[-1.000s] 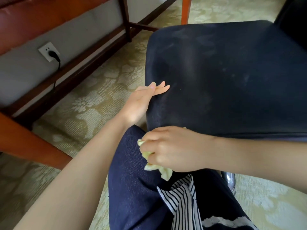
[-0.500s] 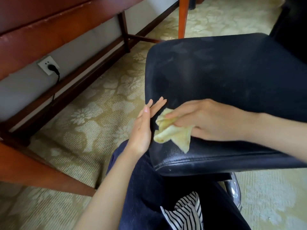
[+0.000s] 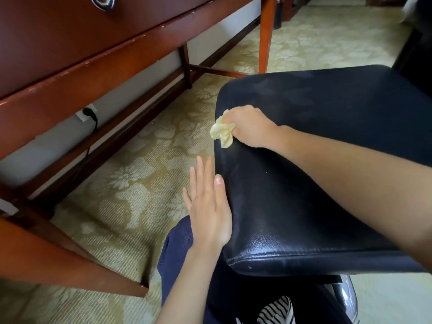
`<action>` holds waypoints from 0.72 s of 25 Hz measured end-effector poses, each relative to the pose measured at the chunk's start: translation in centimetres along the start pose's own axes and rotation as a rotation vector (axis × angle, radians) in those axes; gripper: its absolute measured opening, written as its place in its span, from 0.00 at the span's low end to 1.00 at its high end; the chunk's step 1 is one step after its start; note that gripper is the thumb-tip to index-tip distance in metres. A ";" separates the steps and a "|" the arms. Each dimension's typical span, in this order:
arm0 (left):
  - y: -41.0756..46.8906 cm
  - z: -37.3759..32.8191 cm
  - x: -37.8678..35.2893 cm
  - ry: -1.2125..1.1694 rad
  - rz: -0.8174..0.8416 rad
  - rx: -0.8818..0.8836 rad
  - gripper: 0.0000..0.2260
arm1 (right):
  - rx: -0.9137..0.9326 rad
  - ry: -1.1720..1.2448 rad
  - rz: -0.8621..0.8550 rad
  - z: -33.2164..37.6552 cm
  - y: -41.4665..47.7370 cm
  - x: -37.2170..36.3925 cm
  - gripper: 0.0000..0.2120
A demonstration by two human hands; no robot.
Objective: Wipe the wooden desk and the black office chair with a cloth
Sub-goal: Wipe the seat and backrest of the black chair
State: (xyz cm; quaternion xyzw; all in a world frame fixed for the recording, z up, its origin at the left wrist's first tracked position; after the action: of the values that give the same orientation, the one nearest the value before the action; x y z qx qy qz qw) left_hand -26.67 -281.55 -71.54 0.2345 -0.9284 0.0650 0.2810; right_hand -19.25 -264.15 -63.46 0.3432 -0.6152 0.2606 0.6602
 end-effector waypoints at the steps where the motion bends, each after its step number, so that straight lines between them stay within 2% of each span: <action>1: 0.0 -0.1 0.1 0.005 -0.026 0.000 0.25 | 0.056 0.008 0.013 0.4 -0.3 0.1 0.13; 5: -0.4 -0.2 0.3 -0.026 -0.154 -0.042 0.27 | 0.301 0.163 0.086 2.8 -5.2 0.8 0.13; 8: -0.7 -0.4 0.1 -0.042 -0.195 -0.075 0.27 | 0.408 0.347 0.020 4.7 -10.9 1.3 0.11; 13: -0.9 -0.3 0.3 -0.043 -0.127 -0.114 0.26 | 0.379 0.460 -0.016 3.0 -18.2 2.9 0.06; 15: -0.7 -0.6 0.4 -0.010 -0.031 -0.161 0.24 | 0.352 0.413 -0.056 1.1 -19.2 3.7 0.09; 18: -0.1 -1.0 0.7 0.174 0.082 -0.277 0.23 | 0.164 0.352 -0.143 -3.3 -19.2 4.0 0.08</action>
State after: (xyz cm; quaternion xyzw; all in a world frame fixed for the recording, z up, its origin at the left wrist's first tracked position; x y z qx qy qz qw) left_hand -26.62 -281.66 -70.29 0.1491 -0.9094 -0.0323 0.3870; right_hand -2.06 -273.98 -62.08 0.3876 -0.4412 0.3183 0.7442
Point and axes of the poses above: each hand's wrist, its own y-axis towards the middle knuckle, its own x-axis out of the back of the hand, z = x × y, the point moved 1 cm from there along y, towards the middle knuckle, and after that the axes turned 10 degrees about x, right-handed, at the moved point
